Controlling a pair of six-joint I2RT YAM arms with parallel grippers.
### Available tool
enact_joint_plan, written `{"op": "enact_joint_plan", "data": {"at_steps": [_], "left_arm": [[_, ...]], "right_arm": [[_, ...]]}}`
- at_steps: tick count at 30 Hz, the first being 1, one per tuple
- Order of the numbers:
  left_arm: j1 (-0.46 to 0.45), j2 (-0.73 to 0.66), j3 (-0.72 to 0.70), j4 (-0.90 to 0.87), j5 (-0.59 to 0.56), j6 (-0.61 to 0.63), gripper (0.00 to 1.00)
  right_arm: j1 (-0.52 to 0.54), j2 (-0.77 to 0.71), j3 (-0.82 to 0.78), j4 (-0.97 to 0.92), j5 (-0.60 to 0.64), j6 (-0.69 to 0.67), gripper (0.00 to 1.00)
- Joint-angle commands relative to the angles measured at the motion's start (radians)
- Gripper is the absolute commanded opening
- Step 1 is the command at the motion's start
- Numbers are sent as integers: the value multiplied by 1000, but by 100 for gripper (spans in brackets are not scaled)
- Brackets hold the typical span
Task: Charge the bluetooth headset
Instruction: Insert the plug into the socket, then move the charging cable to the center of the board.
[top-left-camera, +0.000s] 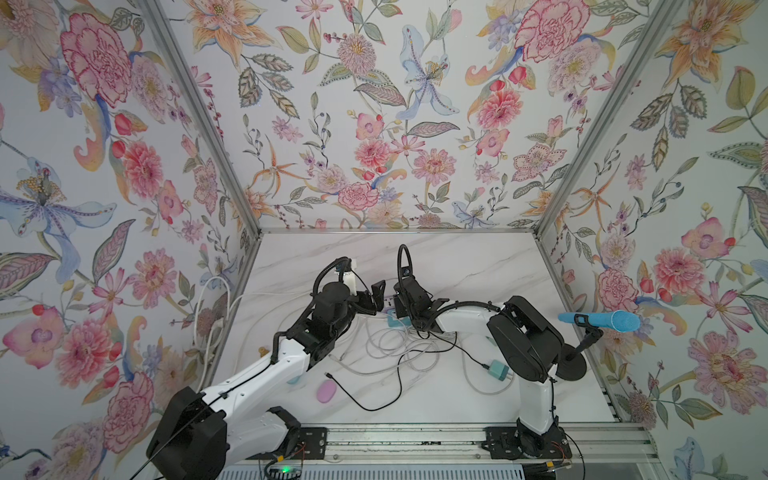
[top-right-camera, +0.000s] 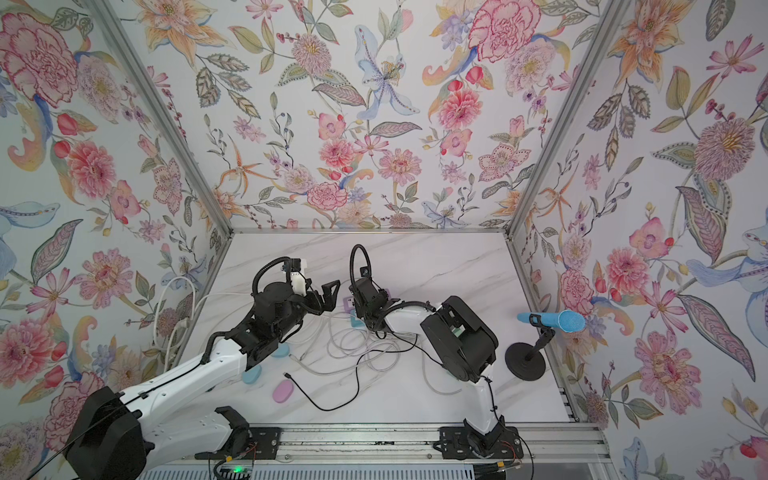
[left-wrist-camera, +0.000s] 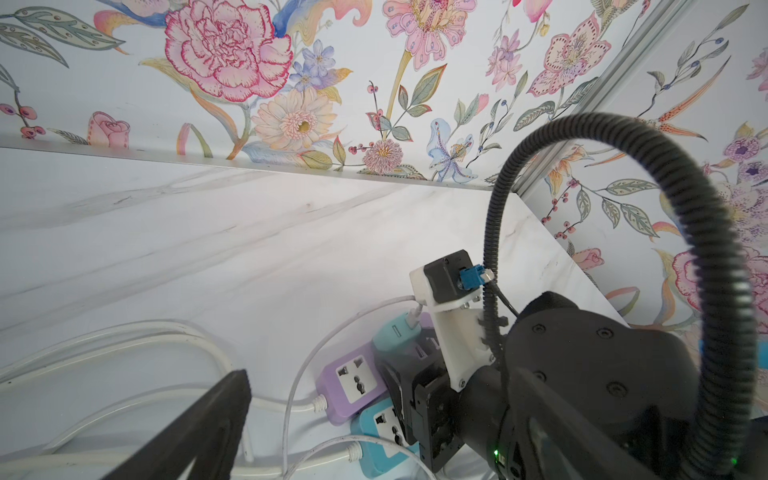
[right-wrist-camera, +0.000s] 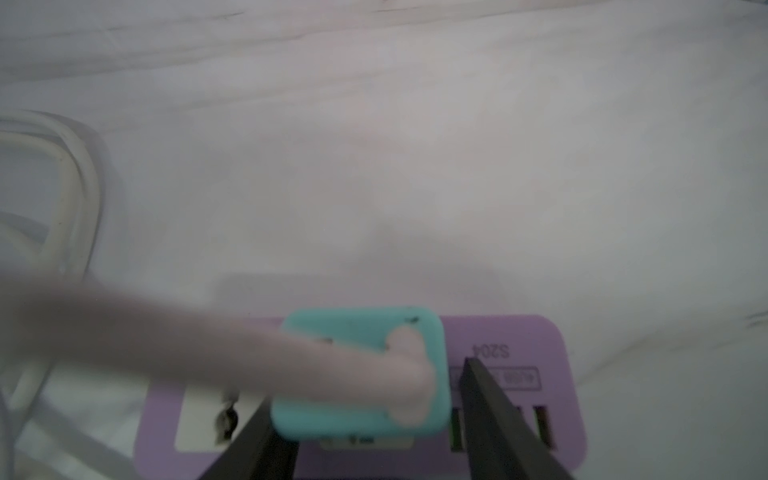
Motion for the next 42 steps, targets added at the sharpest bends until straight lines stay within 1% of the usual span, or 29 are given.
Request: {"op": "enact_joint_plan", "data": {"at_steps": [1,4,8,12,15,21,26,28,31,34,37,41,42], "left_arm": [[15,-30,-17,12,-1,-11,100],[17,-48,-16,-8,-6,-4,100],[18,-87,-14,-102,-40,12,100],[23,-142,-35,-176,-108,16,100],[29,-187,-50,-194,-149,8,100],[32,-221,-58,-207,-169,4,100],[35,-182,-35,-200,-149,13,100],[35,-152,-14,-189,-135,31,100],[41,-101,26,-171,-98,67,100],[58,-44,72,-162,-46,91,100],[71,-7,110,-155,23,107,100],[72,13,102,-110,55,113,100],[72,16,96,-99,66,113,100]], "right_arm": [[-22,-28,22,-185,-47,17,59],[-27,-71,51,-216,-64,19,62],[-26,-151,50,-253,-76,30,63],[-23,-242,-3,-275,-112,54,67],[-14,-308,-63,-279,-162,59,69],[2,-461,-165,-329,-210,57,70],[0,-579,-224,-463,-166,96,71],[-5,-631,-247,-526,-123,128,73],[-25,-694,-275,-601,-96,190,75],[-54,-716,-278,-696,-81,253,76],[-85,-722,-263,-783,-95,297,76],[-130,-750,-262,-879,-88,347,77],[-169,-758,-268,-894,-90,356,77]]}}
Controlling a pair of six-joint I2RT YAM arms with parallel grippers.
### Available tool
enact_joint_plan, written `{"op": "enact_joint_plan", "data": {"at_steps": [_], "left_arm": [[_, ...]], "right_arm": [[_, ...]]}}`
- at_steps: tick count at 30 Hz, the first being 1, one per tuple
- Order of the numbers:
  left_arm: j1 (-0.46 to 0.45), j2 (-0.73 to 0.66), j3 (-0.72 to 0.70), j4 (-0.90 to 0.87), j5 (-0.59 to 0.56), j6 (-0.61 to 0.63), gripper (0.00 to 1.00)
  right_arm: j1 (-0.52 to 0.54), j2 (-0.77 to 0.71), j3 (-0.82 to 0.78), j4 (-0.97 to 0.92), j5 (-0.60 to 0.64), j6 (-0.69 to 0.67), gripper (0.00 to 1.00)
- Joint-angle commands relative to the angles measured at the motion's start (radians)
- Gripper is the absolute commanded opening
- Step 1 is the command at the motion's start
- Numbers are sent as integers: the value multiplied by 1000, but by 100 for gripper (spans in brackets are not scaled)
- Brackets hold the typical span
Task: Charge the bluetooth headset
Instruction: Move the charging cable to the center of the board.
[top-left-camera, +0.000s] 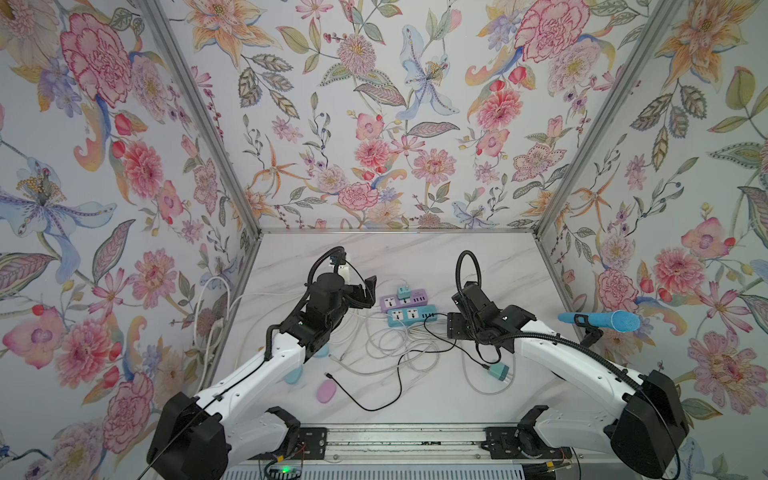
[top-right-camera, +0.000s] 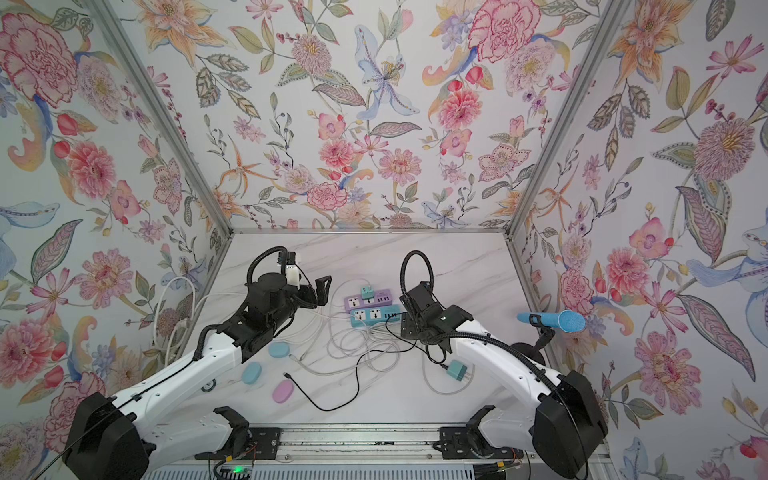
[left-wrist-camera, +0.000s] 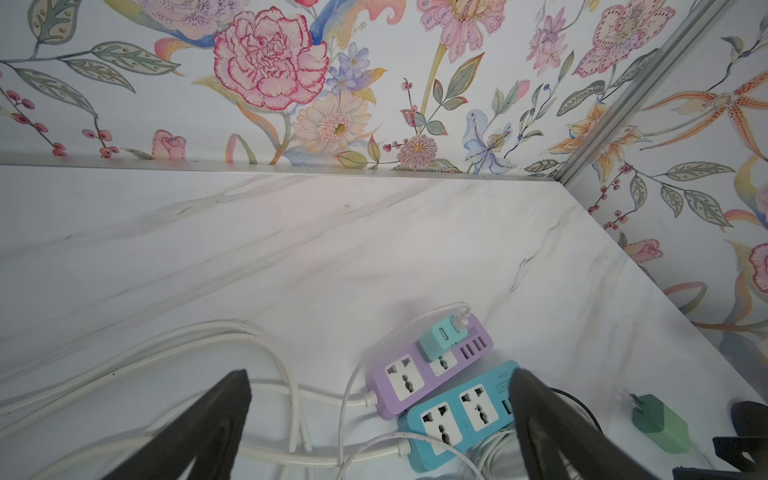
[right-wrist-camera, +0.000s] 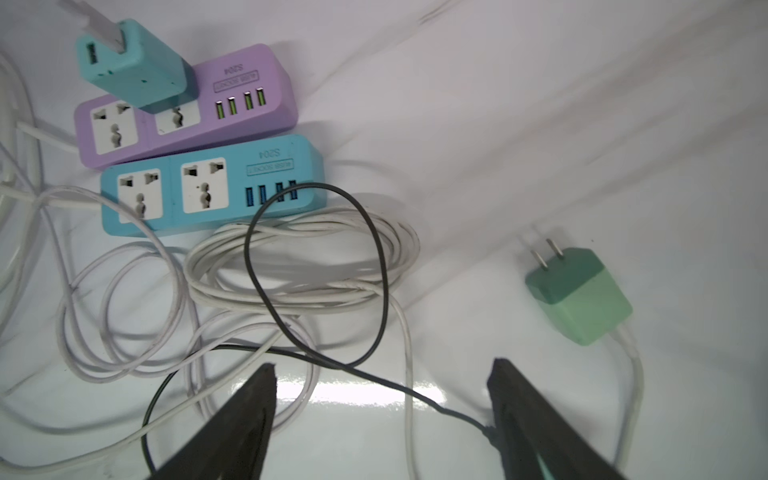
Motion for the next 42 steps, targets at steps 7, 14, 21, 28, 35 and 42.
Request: {"op": "enact_joint_plan", "data": {"at_steps": [7,14,21,28,35,42], "left_arm": [[15,84,22,76,151,35,100],[19,97,12,97,216,45,100],[29,103,15,81,245,60,100],[49,112,20,85,256,67,100],[72,178,56,81,310,67,100],[87,225,92,88,384,48,97]], "right_arm": [[-137,-52,-67,-174,2,121,80],[-239,68,-41,-171,67,56,82],[-278,35,-77,-84,-50,9,70],[-81,-30,-152,-53,-130,17,71],[18,77,-125,-64,-90,-10,69],[-31,237,-12,-47,3,-129,59]]}}
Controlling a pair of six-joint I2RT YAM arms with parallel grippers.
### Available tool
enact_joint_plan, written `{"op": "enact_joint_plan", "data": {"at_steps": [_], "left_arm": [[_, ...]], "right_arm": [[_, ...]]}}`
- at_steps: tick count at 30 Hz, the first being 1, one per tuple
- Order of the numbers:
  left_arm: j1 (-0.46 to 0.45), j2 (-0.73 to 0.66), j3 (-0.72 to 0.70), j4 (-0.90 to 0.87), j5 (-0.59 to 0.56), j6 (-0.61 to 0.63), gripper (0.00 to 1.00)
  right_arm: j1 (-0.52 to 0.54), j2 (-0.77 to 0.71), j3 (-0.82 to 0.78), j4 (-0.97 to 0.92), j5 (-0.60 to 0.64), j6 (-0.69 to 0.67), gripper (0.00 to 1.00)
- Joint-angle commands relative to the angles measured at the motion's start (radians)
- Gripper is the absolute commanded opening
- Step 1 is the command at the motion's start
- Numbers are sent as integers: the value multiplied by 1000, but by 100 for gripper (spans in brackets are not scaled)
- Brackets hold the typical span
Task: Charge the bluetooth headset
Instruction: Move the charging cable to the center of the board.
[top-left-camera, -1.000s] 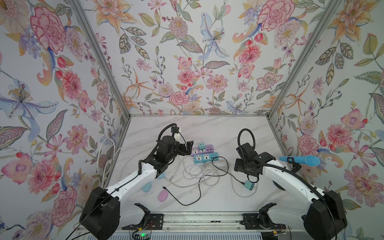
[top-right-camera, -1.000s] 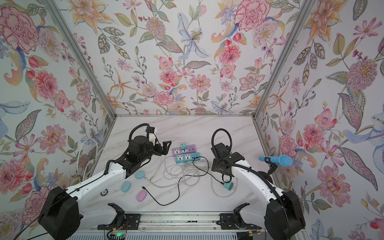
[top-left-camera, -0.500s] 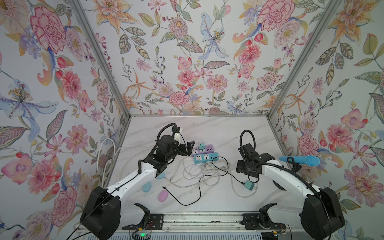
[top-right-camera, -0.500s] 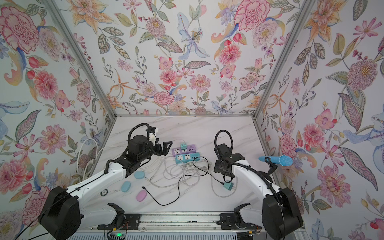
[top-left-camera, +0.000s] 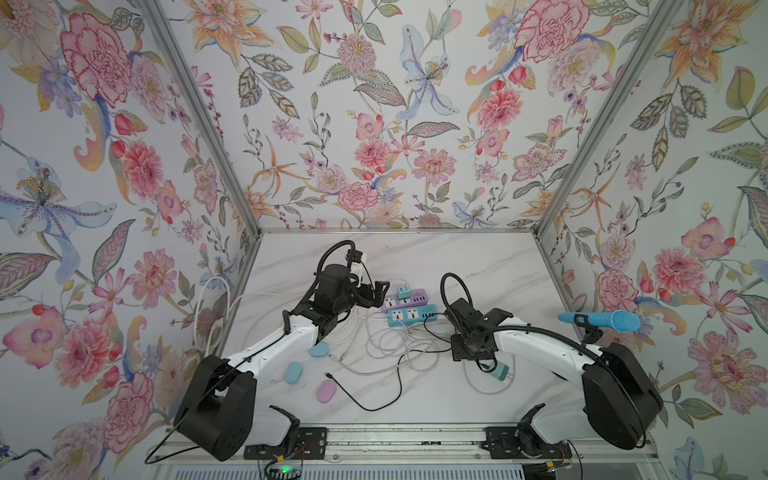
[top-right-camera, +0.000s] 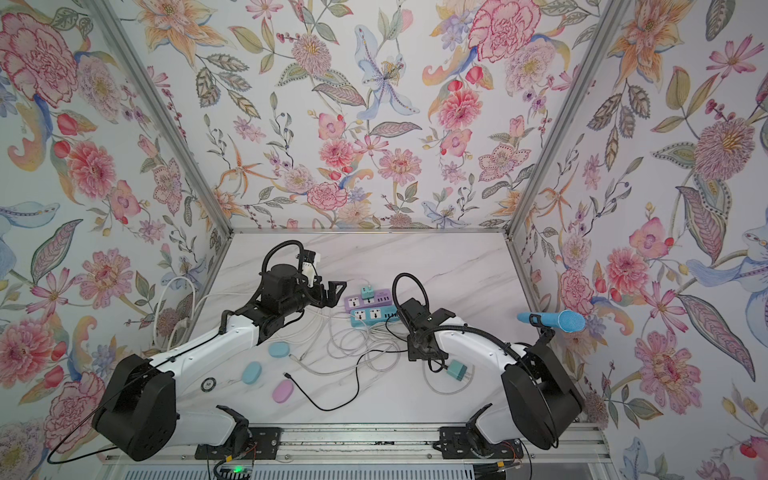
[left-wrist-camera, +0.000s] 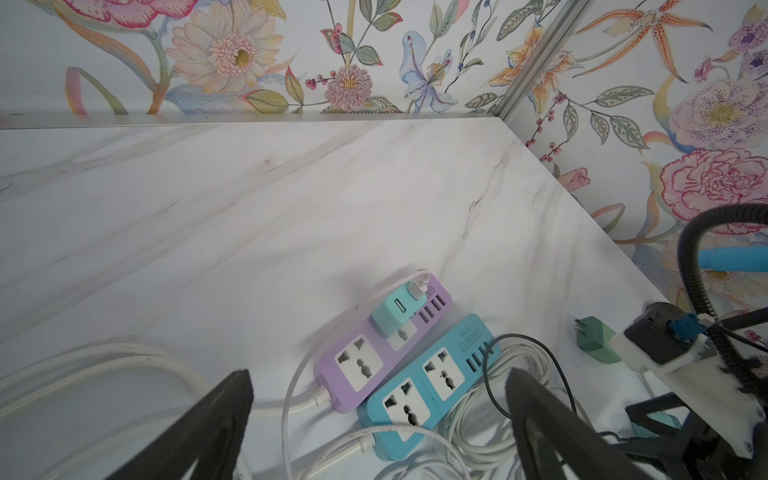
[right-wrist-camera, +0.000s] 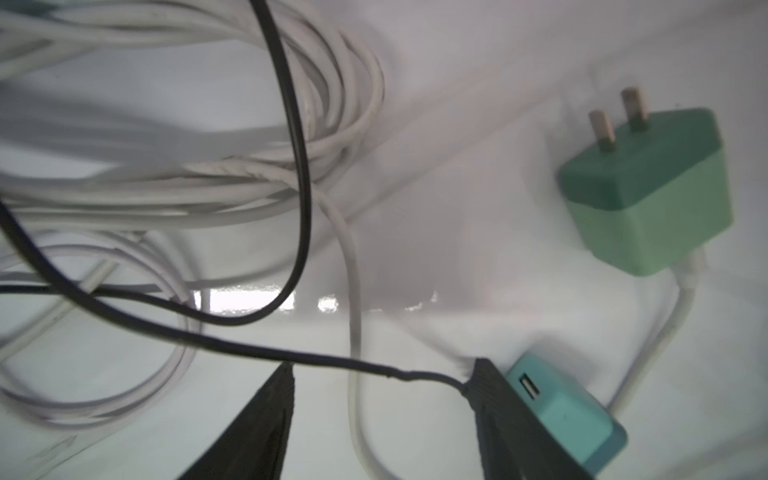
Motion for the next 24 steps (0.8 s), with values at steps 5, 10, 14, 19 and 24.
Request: {"op": "enact_joint_plan", "data": {"at_steps": [5,10,14,19,24], "left_arm": [[16,11,45,17,63,2,95],[23,4,48,3,61,13,95],[25,8,62,-2,80,25,93],[25,21,78,8,124,21,89],[24,15,78,51,238,23,87]], "right_arm": [[-87,72,64,63,19,-129,24],[-97,44,79,64,0,-149,1],[-123,-29,101,65,-46,-143,0],[-153,-111,167,59,-106,-125,0],[-168,-155,265,56,-167,-62,0]]}}
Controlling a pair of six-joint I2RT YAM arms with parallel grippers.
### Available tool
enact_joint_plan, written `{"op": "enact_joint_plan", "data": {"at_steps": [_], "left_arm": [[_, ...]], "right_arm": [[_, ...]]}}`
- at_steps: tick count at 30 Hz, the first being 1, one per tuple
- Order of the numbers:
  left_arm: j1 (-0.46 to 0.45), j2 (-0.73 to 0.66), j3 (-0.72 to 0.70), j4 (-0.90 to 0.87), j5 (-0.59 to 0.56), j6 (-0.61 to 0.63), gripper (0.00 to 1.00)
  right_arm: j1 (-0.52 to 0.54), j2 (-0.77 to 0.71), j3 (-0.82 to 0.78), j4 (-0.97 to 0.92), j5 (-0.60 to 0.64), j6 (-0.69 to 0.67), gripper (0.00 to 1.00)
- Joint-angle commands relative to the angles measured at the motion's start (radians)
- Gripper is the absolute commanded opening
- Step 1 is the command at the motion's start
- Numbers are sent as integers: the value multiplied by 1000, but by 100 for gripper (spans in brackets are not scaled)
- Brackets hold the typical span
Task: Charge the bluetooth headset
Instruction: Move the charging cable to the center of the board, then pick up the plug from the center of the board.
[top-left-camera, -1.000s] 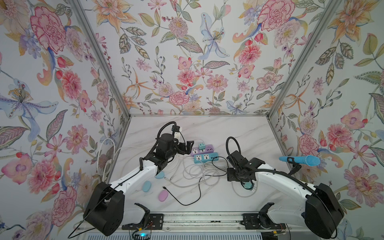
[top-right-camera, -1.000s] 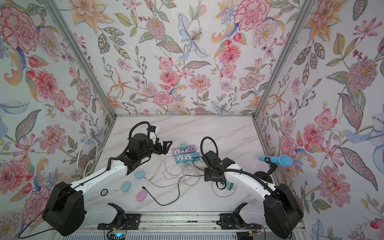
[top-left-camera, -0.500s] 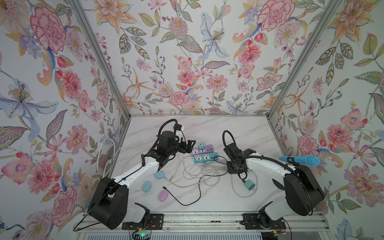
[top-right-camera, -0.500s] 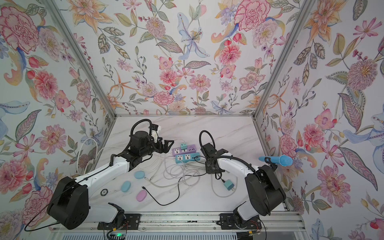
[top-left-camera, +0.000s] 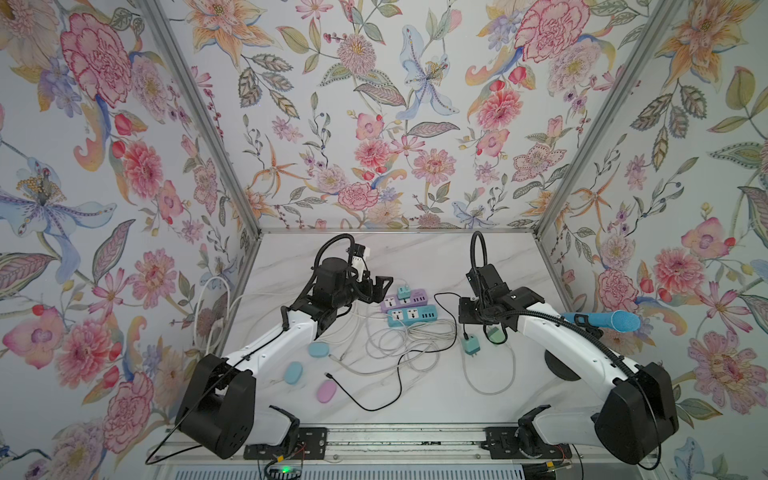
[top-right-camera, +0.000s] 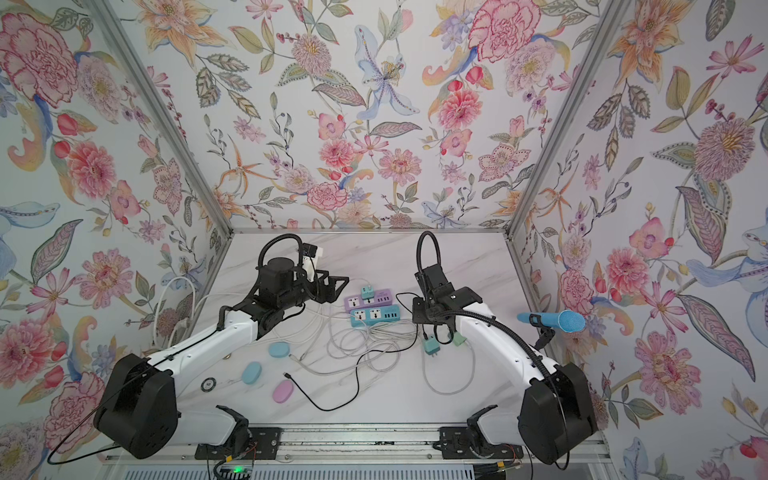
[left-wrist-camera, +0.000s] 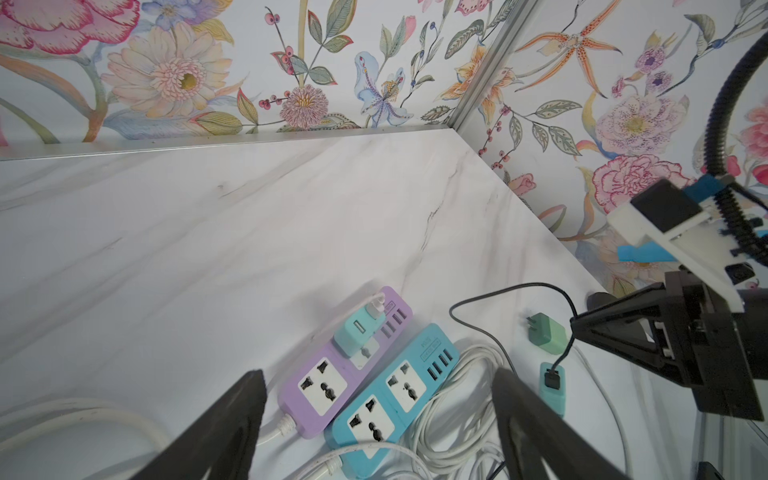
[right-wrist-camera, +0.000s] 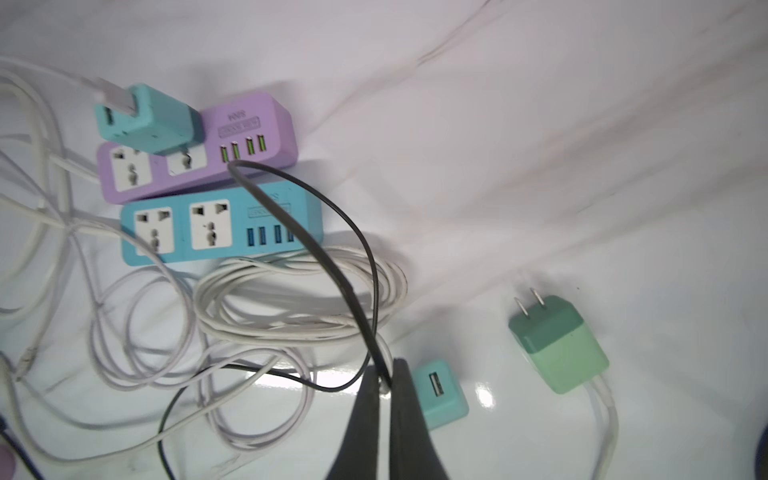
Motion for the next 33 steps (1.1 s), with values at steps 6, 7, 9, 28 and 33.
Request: {"op": "enact_joint_plan", "data": {"at_steps": [6,7,9,28,33], "left_arm": [[-53,-81,14,48,126,94,97],[-62,-101,4,46,108,105,99],[-66,-127,-17,47,85,112,100],[-64,-186,-92,70,83,51,100],[-64,-183,-102,73,78,27,98]], "right_arm": [[18,0,216,-4,-102,103,0],[24,7,244,-4,-110,102,0],[30,26,283,-20,-122,78,0],[90,309,183,1,111,-141,65],[56,379,211,44,56,-159,38]]}}
